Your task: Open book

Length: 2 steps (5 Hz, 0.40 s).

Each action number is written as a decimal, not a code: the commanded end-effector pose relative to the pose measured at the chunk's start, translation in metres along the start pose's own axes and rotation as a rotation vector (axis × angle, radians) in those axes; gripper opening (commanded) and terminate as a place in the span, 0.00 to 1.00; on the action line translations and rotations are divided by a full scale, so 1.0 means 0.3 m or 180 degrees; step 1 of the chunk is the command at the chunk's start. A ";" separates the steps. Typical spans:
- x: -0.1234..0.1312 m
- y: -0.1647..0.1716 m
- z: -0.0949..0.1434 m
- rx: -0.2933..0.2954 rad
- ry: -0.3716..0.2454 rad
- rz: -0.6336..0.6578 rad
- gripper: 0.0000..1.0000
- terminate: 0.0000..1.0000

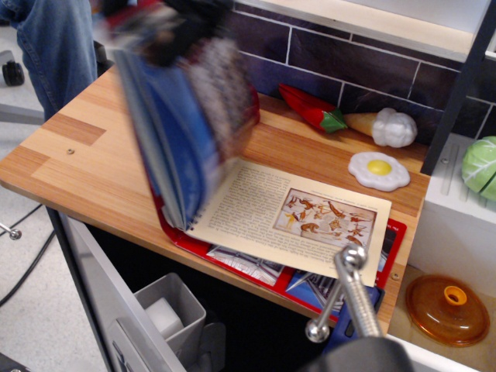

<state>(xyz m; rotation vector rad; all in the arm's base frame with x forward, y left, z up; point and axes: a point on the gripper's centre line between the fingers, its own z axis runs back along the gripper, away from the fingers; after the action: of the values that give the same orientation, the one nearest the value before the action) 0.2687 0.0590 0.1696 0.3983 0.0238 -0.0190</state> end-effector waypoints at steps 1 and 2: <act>-0.006 0.249 -0.091 0.0052 -0.0097 -0.0048 1.00 0.00; -0.023 0.262 -0.117 0.0071 -0.0203 -0.0029 1.00 0.00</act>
<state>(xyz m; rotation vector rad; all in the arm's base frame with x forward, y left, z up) 0.2613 0.1396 0.1561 0.3918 0.0035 -0.0369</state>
